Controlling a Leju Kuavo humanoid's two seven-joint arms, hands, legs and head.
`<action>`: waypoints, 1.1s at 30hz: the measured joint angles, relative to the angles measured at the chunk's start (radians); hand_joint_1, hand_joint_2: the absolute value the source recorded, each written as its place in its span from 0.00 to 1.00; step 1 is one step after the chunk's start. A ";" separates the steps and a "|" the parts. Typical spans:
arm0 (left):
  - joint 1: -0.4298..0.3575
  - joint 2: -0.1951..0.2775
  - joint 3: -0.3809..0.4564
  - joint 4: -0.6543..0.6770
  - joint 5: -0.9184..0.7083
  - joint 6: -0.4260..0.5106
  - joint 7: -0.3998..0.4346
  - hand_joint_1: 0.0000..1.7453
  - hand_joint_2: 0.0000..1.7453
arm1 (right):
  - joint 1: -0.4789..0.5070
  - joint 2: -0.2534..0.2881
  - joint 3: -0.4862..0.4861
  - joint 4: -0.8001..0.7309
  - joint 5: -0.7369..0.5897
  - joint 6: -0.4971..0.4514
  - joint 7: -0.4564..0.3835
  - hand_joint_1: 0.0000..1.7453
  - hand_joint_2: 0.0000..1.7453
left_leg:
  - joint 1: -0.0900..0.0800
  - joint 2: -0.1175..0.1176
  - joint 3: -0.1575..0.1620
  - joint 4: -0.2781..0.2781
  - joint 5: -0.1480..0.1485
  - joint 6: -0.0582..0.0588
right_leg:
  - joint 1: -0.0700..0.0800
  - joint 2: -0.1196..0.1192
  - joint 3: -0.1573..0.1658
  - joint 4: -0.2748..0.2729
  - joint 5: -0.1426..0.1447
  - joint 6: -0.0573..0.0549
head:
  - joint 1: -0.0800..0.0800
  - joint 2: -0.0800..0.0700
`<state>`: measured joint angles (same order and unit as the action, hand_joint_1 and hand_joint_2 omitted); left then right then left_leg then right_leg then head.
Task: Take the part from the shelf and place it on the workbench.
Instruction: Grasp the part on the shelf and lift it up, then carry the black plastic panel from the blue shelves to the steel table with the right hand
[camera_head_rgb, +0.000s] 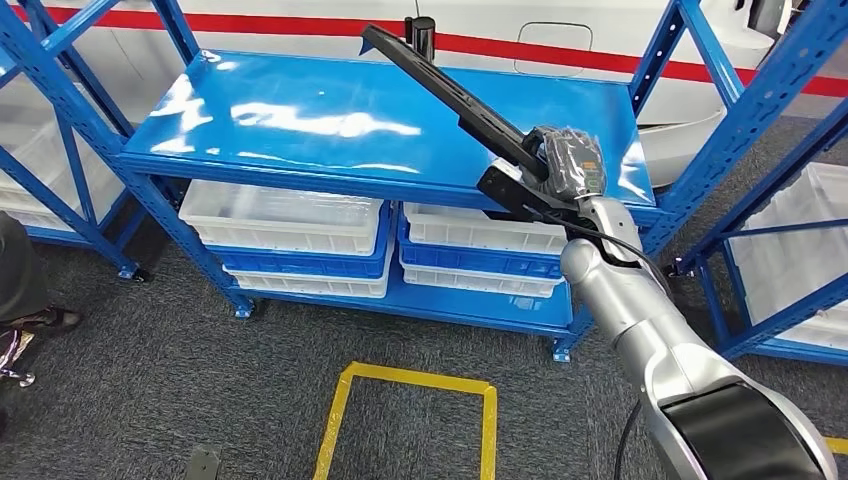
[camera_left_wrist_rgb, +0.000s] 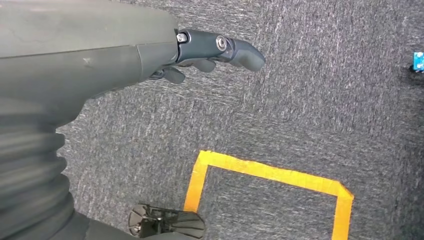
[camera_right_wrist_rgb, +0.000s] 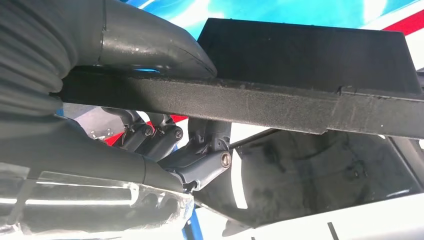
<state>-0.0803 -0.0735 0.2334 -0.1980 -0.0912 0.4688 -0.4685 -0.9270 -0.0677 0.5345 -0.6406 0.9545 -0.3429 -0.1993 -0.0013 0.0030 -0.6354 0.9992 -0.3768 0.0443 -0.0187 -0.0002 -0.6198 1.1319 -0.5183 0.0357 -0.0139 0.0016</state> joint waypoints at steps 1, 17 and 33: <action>0.001 -0.001 0.000 0.000 0.000 0.001 0.000 0.00 1.00 | 0.001 0.000 0.000 0.001 0.000 -0.001 -0.001 1.00 1.00 | -0.002 -0.001 -0.018 0.006 0.015 -0.009 | 0.003 0.000 0.050 -0.076 0.020 0.000 | -0.001 0.000; 0.004 0.002 0.002 0.000 0.004 0.005 -0.002 0.00 1.00 | -0.011 0.007 -0.002 0.004 0.000 -0.004 -0.003 1.00 1.00 | 0.012 -0.012 0.085 0.031 -0.101 -0.036 | -0.008 -0.002 -0.019 -0.138 0.145 0.011 | -0.009 0.000; 0.004 0.003 0.015 0.000 0.010 -0.001 -0.002 0.00 1.00 | -0.024 0.027 0.001 0.022 0.006 -0.009 0.004 1.00 1.00 | -0.011 -0.005 -0.097 -0.007 0.110 -0.011 | 0.014 -0.002 0.124 -0.158 0.003 -0.027 | -0.005 0.000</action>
<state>-0.0764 -0.0709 0.2485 -0.1980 -0.0814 0.4682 -0.4703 -0.9514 -0.0404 0.5355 -0.6183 0.9606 -0.3522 -0.1949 -0.0127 -0.0022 -0.7322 0.9920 -0.2670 0.0330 -0.0049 -0.0022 -0.4957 0.9736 -0.5158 0.0090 -0.0189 0.0017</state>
